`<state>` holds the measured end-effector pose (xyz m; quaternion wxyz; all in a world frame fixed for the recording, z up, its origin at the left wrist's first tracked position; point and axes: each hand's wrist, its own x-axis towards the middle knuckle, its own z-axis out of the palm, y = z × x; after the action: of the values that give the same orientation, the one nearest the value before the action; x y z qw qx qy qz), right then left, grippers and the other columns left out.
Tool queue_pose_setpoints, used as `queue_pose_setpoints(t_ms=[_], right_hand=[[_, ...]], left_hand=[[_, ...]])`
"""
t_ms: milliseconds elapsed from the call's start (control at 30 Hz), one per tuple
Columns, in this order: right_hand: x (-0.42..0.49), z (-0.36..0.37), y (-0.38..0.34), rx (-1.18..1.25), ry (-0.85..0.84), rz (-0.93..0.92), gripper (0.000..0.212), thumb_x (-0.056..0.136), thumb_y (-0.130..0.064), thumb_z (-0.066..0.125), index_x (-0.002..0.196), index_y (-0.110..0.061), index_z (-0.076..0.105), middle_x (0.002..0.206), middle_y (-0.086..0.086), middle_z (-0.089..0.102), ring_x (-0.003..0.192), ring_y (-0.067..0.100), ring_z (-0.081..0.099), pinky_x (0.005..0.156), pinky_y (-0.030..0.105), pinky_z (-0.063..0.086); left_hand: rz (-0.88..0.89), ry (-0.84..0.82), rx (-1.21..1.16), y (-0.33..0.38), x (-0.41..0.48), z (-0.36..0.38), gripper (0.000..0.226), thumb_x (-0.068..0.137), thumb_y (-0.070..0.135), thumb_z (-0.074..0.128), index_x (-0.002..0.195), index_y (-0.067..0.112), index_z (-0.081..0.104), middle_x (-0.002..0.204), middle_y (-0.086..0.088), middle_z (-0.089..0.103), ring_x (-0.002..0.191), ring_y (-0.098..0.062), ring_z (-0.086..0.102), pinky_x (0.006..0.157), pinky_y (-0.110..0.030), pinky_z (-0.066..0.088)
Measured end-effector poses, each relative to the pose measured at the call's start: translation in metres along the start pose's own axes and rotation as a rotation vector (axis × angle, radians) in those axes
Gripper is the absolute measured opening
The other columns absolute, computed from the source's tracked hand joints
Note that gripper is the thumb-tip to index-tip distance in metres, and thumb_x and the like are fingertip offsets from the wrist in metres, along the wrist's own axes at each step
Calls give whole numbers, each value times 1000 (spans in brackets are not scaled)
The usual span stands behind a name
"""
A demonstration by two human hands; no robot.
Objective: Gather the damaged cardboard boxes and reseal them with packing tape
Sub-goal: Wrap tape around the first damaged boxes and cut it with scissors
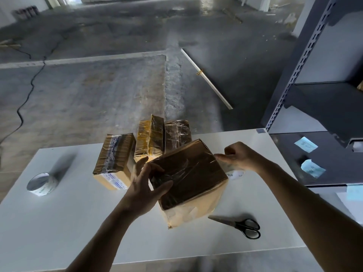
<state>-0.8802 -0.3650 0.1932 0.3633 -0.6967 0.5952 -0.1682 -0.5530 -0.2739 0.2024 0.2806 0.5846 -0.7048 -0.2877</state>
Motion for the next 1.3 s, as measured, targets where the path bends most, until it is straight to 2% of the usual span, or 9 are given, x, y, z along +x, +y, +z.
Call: queue_pose_setpoints(t_ms=[133, 233, 667, 800, 967, 1167, 1233, 1267, 1300], right_hand=[[2, 3, 2, 26, 3, 10, 58, 87, -53, 68, 56, -11, 43, 51, 0, 36, 51, 13, 40, 57, 29, 33], [3, 5, 3, 28, -1, -2, 58, 87, -55, 68, 58, -9, 47, 52, -1, 41, 54, 14, 42, 58, 31, 35], [6, 15, 13, 133, -20, -58, 48, 87, -47, 68, 60, -12, 50, 57, 0, 42, 59, 16, 41, 60, 32, 33], [6, 18, 15, 181, 16, -29, 51, 84, -50, 72, 54, -14, 51, 50, -4, 42, 55, 14, 42, 60, 33, 34], [-4, 22, 23, 358, 31, 19, 60, 81, -57, 73, 51, -17, 39, 51, -7, 26, 54, 12, 28, 58, 29, 26], [-8, 24, 30, 494, 86, 120, 65, 83, -60, 68, 53, -18, 29, 53, 0, 26, 52, 14, 26, 56, 29, 26], [-13, 24, 35, 582, 67, 146, 79, 75, -77, 64, 61, -2, 45, 60, 18, 41, 59, 18, 38, 73, 31, 22], [-15, 24, 38, 605, 58, 153, 92, 70, -85, 61, 73, 6, 52, 66, 21, 50, 64, 20, 44, 84, 46, 55], [-18, 22, 40, 623, 62, 141, 98, 68, -88, 59, 80, 9, 54, 68, 18, 51, 66, 20, 45, 68, 36, 43]], left_hand=[[42, -13, 336, 21, 20, -2, 72, 70, 80, 59, 125, 40, 37, 151, 2, 23, 137, -30, 29, 112, -56, 31], [48, -97, 468, 43, 39, 3, 85, 76, 76, 58, 145, 38, 26, 155, 5, 18, 144, -28, 18, 119, -54, 11], [204, -273, 514, 86, 81, 55, 62, 92, 69, 34, 148, 44, 26, 160, -1, 15, 150, -28, 12, 119, -59, 12], [40, -483, 658, 106, 83, 61, 103, 64, 97, 31, 151, 47, 6, 164, -3, -16, 150, -31, -16, 117, -66, -3], [-41, -780, 831, 133, 76, 52, 140, 56, 91, 60, 148, 35, -29, 140, -6, -51, 129, -30, -49, 110, -69, -18], [114, -579, 769, 117, 73, 63, 118, 54, 87, 65, 145, 36, 11, 157, 0, -4, 147, -34, 1, 117, -65, 10], [173, -505, 731, 113, 74, 59, 108, 55, 85, 67, 140, 36, 21, 149, 3, 10, 140, -27, 17, 117, -56, 21], [190, -473, 711, 112, 74, 56, 104, 56, 83, 67, 138, 36, 24, 145, 4, 14, 136, -23, 23, 115, -51, 26], [201, -443, 697, 110, 73, 54, 100, 57, 82, 68, 137, 36, 27, 142, 4, 17, 132, -20, 26, 113, -47, 28]])
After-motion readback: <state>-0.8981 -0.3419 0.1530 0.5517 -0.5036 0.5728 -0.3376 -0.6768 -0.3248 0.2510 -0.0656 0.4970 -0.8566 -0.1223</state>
